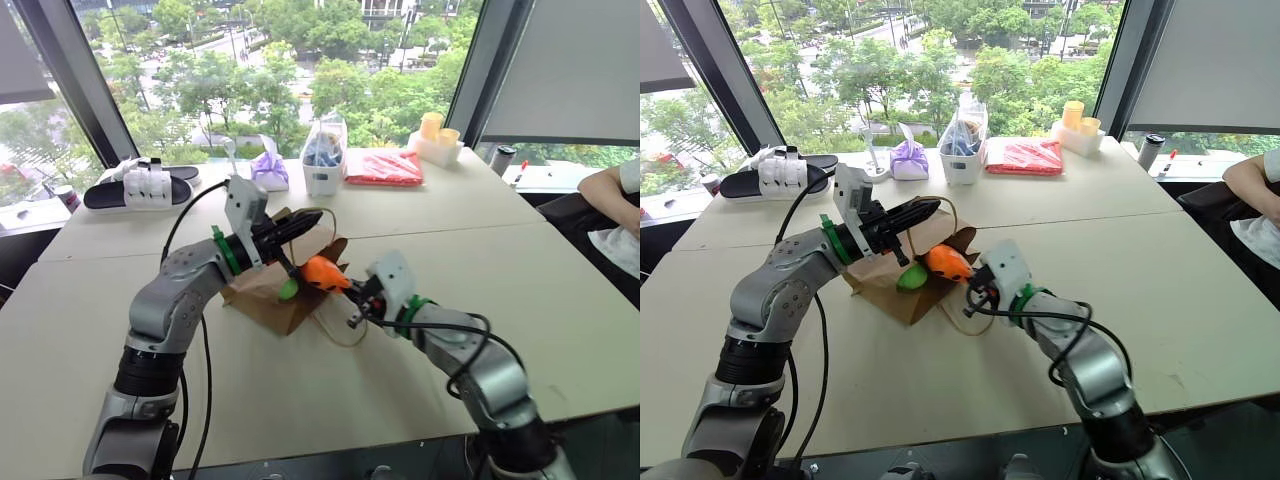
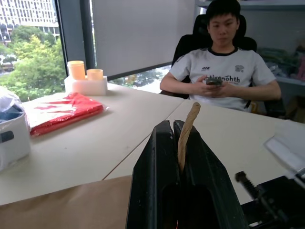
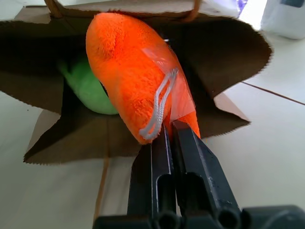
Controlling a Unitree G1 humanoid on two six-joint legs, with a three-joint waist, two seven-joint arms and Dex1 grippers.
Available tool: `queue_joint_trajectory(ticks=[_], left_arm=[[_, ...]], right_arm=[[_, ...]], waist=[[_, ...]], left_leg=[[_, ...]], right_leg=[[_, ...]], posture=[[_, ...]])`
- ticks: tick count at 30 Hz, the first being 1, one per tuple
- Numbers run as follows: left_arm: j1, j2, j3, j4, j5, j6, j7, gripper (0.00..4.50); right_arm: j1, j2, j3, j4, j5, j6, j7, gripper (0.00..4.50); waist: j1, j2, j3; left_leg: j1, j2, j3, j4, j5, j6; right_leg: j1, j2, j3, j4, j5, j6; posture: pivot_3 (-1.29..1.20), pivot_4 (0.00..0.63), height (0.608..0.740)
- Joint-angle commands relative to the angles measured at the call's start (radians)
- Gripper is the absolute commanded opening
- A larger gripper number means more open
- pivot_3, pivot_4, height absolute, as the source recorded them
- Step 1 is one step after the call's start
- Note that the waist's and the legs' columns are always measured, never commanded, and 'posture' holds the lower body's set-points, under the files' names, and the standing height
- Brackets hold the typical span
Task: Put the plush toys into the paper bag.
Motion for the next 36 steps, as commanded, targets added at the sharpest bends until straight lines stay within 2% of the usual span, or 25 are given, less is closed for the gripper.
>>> queue_joint_trajectory(ticks=[1, 13, 16, 20, 21, 23, 27, 32, 36], left_arm=[[-0.020, 0.003, 0.030, -0.052, -0.029, 0.008, 0.004, 0.00], [0.018, -0.006, 0.038, -0.118, -0.061, 0.034, 0.050, 0.00], [0.023, -0.008, 0.040, -0.125, -0.066, 0.036, 0.058, 0.00], [0.030, -0.011, 0.044, -0.129, -0.069, 0.037, 0.063, 0.00], [0.031, -0.011, 0.043, -0.129, -0.069, 0.036, 0.064, 0.00], [0.035, -0.009, 0.043, -0.127, -0.069, 0.033, 0.066, 0.00], [0.038, -0.006, 0.043, -0.117, -0.062, 0.026, 0.063, 0.00], [0.041, 0.002, 0.040, -0.099, -0.048, 0.012, 0.050, 0.00], [0.040, 0.000, 0.037, -0.085, -0.039, 0.000, 0.039, 0.00]], right_arm=[[-0.070, 0.053, 0.025, 0.112, -0.031, -0.107, -0.008, 0.03], [-0.371, 0.216, 0.005, 0.744, -0.164, -0.464, -0.117, 0.03], [-0.415, 0.232, -0.001, 0.849, -0.196, -0.520, -0.162, 0.96], [-0.437, 0.248, -0.009, 0.920, -0.216, -0.560, -0.188, 2.98], [-0.433, 0.251, -0.011, 0.919, -0.214, -0.561, -0.181, 3.62], [-0.411, 0.253, -0.007, 0.881, -0.199, -0.543, -0.139, 4.47], [-0.332, 0.214, -0.015, 0.678, -0.144, -0.439, -0.016, 4.47], [-0.201, 0.068, -0.075, 0.271, -0.050, -0.179, 0.098, 4.47], [-0.106, -0.056, -0.101, 0.099, -0.022, -0.039, 0.143, 4.47]], waist=[[0.000, 0.000, 0.000], [-0.005, 0.000, 0.000], [-0.006, 0.000, 0.000], [-0.008, 0.000, 0.000], [-0.008, 0.000, 0.000], [-0.012, 0.000, 0.000], [-0.022, 0.000, 0.000], [-0.021, 0.000, 0.000], [-0.018, 0.000, 0.000]], left_leg=[[0.000, 0.000, 0.000, 0.000, 0.000, 0.000], [0.000, 0.000, -0.001, -0.002, 0.003, -0.005], [0.000, 0.000, -0.001, -0.002, 0.003, -0.006], [0.000, 0.000, -0.002, -0.002, 0.003, -0.006], [0.000, 0.000, -0.002, -0.002, 0.003, -0.006], [0.000, 0.000, -0.002, -0.003, 0.003, -0.006], [0.000, 0.000, -0.003, -0.003, 0.003, -0.006], [-0.002, 0.000, -0.004, -0.002, 0.003, -0.006], [-0.002, 0.000, -0.004, -0.002, 0.001, -0.001]], right_leg=[[0.000, 0.000, 0.000, 0.000, 0.000, 0.000], [-0.002, 0.000, 0.000, 0.000, 0.000, 0.000], [-0.002, 0.000, 0.000, 0.000, 0.000, 0.000], [-0.002, 0.000, 0.000, 0.000, 0.000, 0.000], [-0.002, 0.000, 0.000, 0.000, 0.000, 0.000], [-0.002, 0.000, 0.000, 0.000, 0.000, 0.000], [-0.002, 0.000, 0.000, 0.001, 0.000, 0.000], [-0.003, 0.000, 0.000, 0.001, 0.000, 0.000], [-0.003, 0.000, 0.000, 0.000, 0.000, 0.000]], posture=[[0.00, 0.150, 0.740], [0.00, 0.150, 0.740], [0.00, 0.150, 0.740], [0.00, 0.150, 0.740], [0.00, 0.150, 0.740], [0.00, 0.150, 0.740], [0.00, 0.150, 0.740], [0.00, 0.150, 0.740], [0.00, 0.150, 0.740]])
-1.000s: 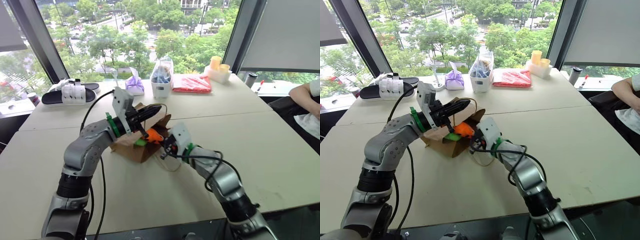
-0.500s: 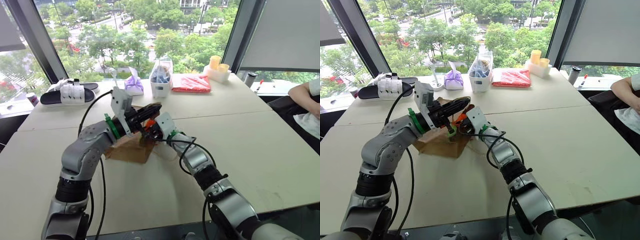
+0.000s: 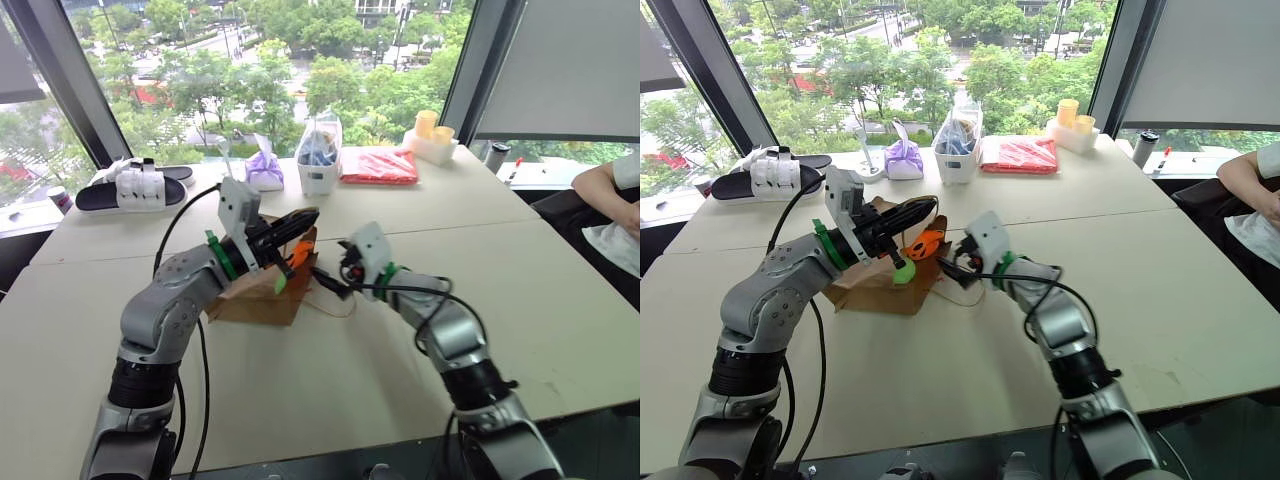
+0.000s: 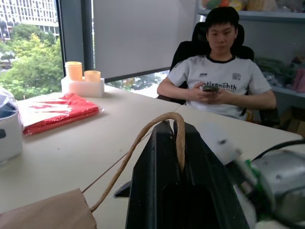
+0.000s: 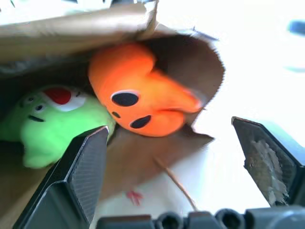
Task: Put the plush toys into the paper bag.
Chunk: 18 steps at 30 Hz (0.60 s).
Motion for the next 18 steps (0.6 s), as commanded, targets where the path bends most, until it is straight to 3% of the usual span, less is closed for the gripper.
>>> queue_joint_trajectory(ticks=[1, 8, 18], left_arm=[[-0.008, 0.001, 0.010, -0.009, 0.006, -0.031, -0.014, 0.00], [-0.011, -0.007, -0.001, -0.001, 0.017, -0.044, -0.026, 0.00], [0.001, -0.011, 0.000, -0.029, 0.024, -0.037, -0.010, 0.00]], right_arm=[[0.058, -0.057, -0.020, -0.122, 0.028, 0.092, 0.027, 4.47], [0.068, -0.024, -0.007, 0.022, -0.012, 0.069, -0.042, 4.47], [-0.085, 0.057, 0.043, 0.375, -0.092, -0.077, -0.096, 4.47]], waist=[[0.000, 0.000, 0.000], [-0.007, 0.000, 0.000], [-0.005, 0.000, 0.000]], left_leg=[[0.000, 0.000, 0.000, 0.000, 0.000, 0.000], [0.001, 0.000, 0.003, 0.000, 0.000, 0.000], [0.001, 0.000, 0.003, 0.000, 0.002, -0.003]], right_leg=[[0.000, 0.000, 0.000, 0.000, 0.000, 0.000], [0.000, 0.000, 0.001, 0.001, 0.000, 0.000], [0.000, 0.000, 0.001, 0.000, 0.000, 0.000]], posture=[[0.00, 0.150, 0.740], [0.00, 0.150, 0.740], [0.00, 0.150, 0.740]])
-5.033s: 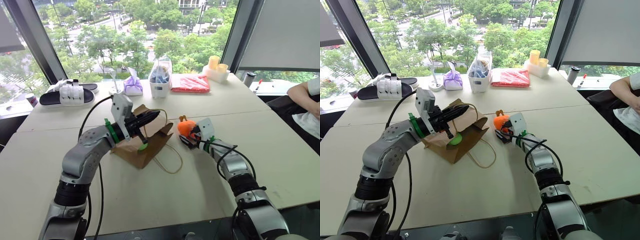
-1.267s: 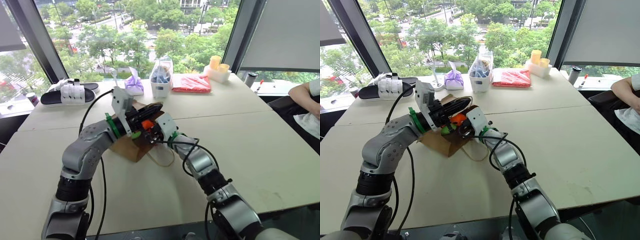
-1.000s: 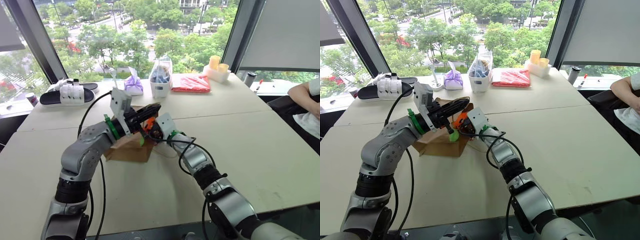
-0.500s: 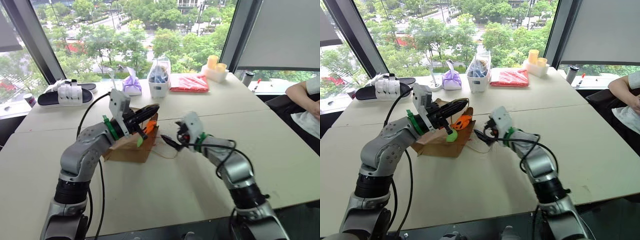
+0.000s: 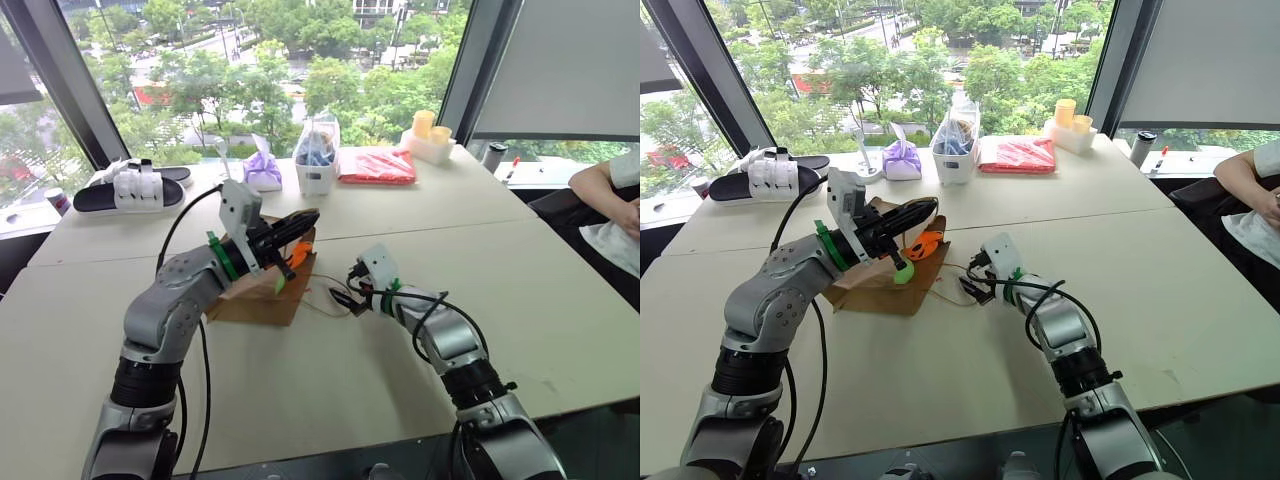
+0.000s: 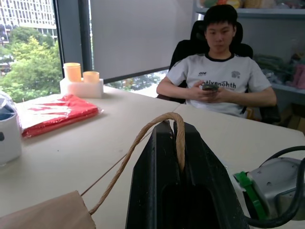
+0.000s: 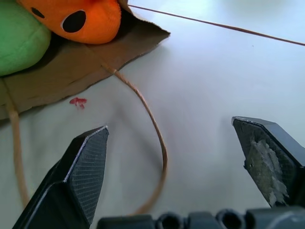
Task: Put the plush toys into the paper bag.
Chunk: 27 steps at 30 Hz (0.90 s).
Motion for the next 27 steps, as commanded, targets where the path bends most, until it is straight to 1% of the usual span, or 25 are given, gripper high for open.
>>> queue_joint_trajectory(ticks=[1, 2, 4, 5, 8, 10, 13, 17, 19, 22, 23, 27], left_arm=[[0.002, -0.004, 0.004, -0.047, 0.000, -0.011, 0.011, 0.00], [0.004, -0.004, 0.004, -0.051, 0.001, -0.011, 0.015, 0.00], [0.009, -0.004, 0.005, -0.057, 0.002, -0.010, 0.020, 0.00], [0.011, -0.004, 0.006, -0.060, 0.003, -0.011, 0.023, 0.00], [0.020, -0.001, 0.009, -0.069, 0.004, -0.012, 0.028, 0.00], [0.027, 0.000, 0.008, -0.074, 0.006, -0.017, 0.028, 0.00], [0.031, -0.001, 0.011, -0.075, 0.006, -0.021, 0.031, 0.00], [0.030, -0.004, 0.011, -0.076, 0.006, -0.024, 0.035, 0.00], [0.026, -0.005, 0.013, -0.067, 0.009, -0.032, 0.033, 0.00], [0.007, -0.016, 0.023, -0.041, 0.015, -0.050, 0.044, 0.00], [-0.016, -0.025, 0.032, -0.018, 0.016, -0.060, 0.054, 0.00], [-0.060, -0.046, 0.050, 0.023, 0.007, -0.075, 0.070, 0.00]], right_arm=[[-0.053, 0.023, 0.020, 0.076, -0.036, -0.062, -0.014, 4.23], [-0.063, 0.026, 0.027, 0.093, -0.044, -0.067, -0.012, 3.95], [-0.076, 0.028, 0.040, 0.119, -0.060, -0.080, -0.006, 3.20], [-0.080, 0.027, 0.047, 0.129, -0.067, -0.085, -0.002, 2.72], [-0.084, 0.028, 0.055, 0.142, -0.077, -0.097, -0.001, 1.05], [-0.082, 0.025, 0.054, 0.140, -0.079, -0.100, -0.001, 0.07], [-0.075, 0.008, 0.050, 0.113, -0.080, -0.103, 0.012, 0.07], [-0.070, -0.032, -0.005, -0.007, -0.043, -0.035, 0.032, 0.07], [-0.074, -0.071, -0.068, -0.141, 0.007, 0.055, 0.052, 0.07], [-0.092, -0.116, -0.139, -0.277, 0.064, 0.163, 0.068, 0.07], [-0.115, -0.150, -0.181, -0.327, 0.096, 0.218, 0.084, 0.07], [-0.162, -0.212, -0.252, -0.413, 0.171, 0.340, 0.105, 0.07]], waist=[[-0.001, 0.000, 0.000], [-0.002, 0.000, 0.000], [-0.003, 0.000, 0.000], [-0.003, 0.000, 0.000], [-0.001, 0.000, 0.000], [0.002, 0.000, 0.000], [0.004, 0.000, 0.000], [0.006, 0.000, 0.000], [0.007, 0.000, 0.000], [0.011, 0.000, 0.000], [0.013, 0.000, 0.000], [0.022, 0.000, 0.000]], left_leg=[[0.000, 0.000, 0.000, 0.000, 0.000, 0.000], [0.000, 0.000, 0.000, 0.000, 0.000, 0.000], [0.000, 0.000, 0.000, 0.000, 0.000, 0.000], [0.000, 0.000, 0.000, 0.000, 0.000, 0.000], [0.000, 0.000, 0.000, 0.000, 0.000, 0.000], [0.000, 0.000, 0.000, 0.001, 0.000, 0.000], [0.000, 0.000, -0.001, 0.001, 0.000, 0.000], [0.000, 0.000, -0.001, 0.001, 0.000, 0.000], [-0.001, 0.000, -0.001, 0.001, 0.000, 0.000], [-0.001, 0.000, -0.001, 0.001, -0.001, 0.001], [-0.001, 0.000, -0.001, 0.001, -0.001, 0.002], [-0.002, 0.000, 0.000, 0.001, -0.002, 0.004]], right_leg=[[0.000, 0.000, 0.000, 0.000, 0.000, 0.000], [0.000, 0.000, 0.000, 0.000, 0.000, 0.000], [0.000, 0.000, 0.000, 0.000, 0.000, 0.000], [0.000, 0.000, 0.000, 0.000, 0.000, 0.000], [0.000, 0.000, 0.000, 0.000, 0.000, 0.000], [0.001, 0.000, 0.000, 0.000, 0.000, 0.000], [0.001, 0.000, 0.000, 0.000, 0.000, 0.000], [0.001, 0.000, 0.000, 0.000, 0.000, 0.000], [0.001, 0.000, 0.000, 0.000, 0.000, 0.000], [-0.001, 0.000, 0.000, 0.000, 0.000, 0.000], [-0.001, 0.000, 0.000, 0.000, 0.000, 0.000], [-0.001, 0.000, 0.000, 0.000, 0.000, 0.000]], posture=[[0.00, 0.150, 0.740], [0.00, 0.150, 0.740], [0.00, 0.150, 0.740], [0.00, 0.150, 0.740], [0.00, 0.150, 0.740], [0.00, 0.150, 0.740], [0.00, 0.150, 0.740], [0.00, 0.150, 0.740], [0.00, 0.150, 0.740], [0.00, 0.150, 0.740], [0.00, 0.150, 0.740], [0.00, 0.150, 0.740]])
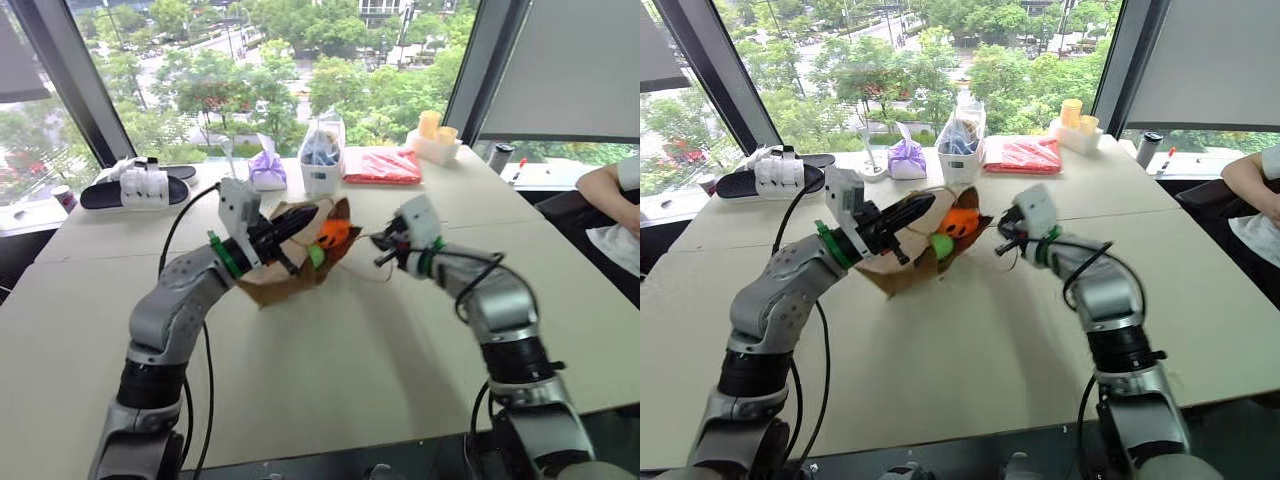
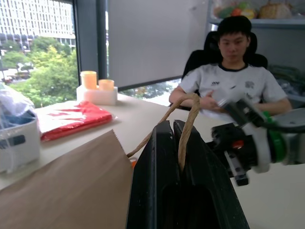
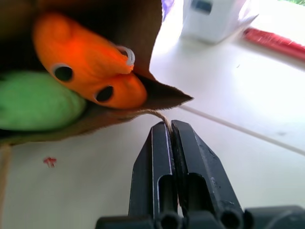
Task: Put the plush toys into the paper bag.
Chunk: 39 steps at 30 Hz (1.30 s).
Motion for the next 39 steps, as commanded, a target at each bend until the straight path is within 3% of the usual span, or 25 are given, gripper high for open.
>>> queue_joint_trajectory(ticks=[1, 16, 32, 35, 39], left_arm=[[-0.046, -0.018, 0.040, 0.008, -0.016, -0.025, 0.019, 0.00], [-0.170, -0.095, 0.144, 0.091, -0.080, 0.002, 0.177, 0.00], [0.017, 0.003, 0.015, 0.065, 0.050, -0.027, 0.038, 0.00], [0.029, 0.013, 0.029, 0.046, 0.022, -0.003, 0.020, 0.90], [0.046, 0.051, 0.061, -0.007, -0.037, 0.078, 0.008, 2.83]], right_arm=[[-0.055, -0.035, -0.062, -0.095, 0.073, 0.087, 0.020, 0.07], [-0.221, -0.029, -0.216, -0.073, 0.297, 0.257, -0.002, 0.07], [-0.059, -0.075, -0.097, -0.080, 0.269, 0.166, -0.002, 0.07], [-0.045, -0.086, -0.103, -0.097, 0.281, 0.165, 0.005, 0.94], [-0.065, -0.106, -0.137, -0.136, 0.325, 0.187, 0.022, 2.95]], waist=[[0.001, 0.000, 0.000], [0.004, 0.000, 0.000], [0.006, 0.000, 0.000], [0.004, 0.000, 0.000], [0.000, 0.000, 0.000]], left_leg=[[0.000, 0.000, 0.000, 0.000, 0.000, 0.000], [-0.002, 0.000, 0.001, 0.000, 0.000, 0.000], [-0.002, 0.000, 0.002, 0.000, 0.000, 0.000], [-0.002, 0.000, 0.003, 0.000, 0.000, 0.000], [-0.002, 0.000, 0.002, 0.000, 0.000, 0.000]], right_leg=[[0.000, 0.000, 0.000, 0.000, 0.000, 0.000], [-0.001, 0.000, 0.000, 0.000, 0.000, 0.000], [-0.002, -0.001, 0.000, 0.000, 0.000, 0.000], [-0.002, -0.001, 0.000, 0.000, 0.000, 0.000], [-0.003, -0.001, 0.000, 0.001, 0.000, 0.000]], posture=[[0.00, 0.150, 0.740], [0.00, 0.150, 0.740], [0.00, 0.150, 0.740], [0.00, 0.150, 0.740], [0.00, 0.150, 0.740]])
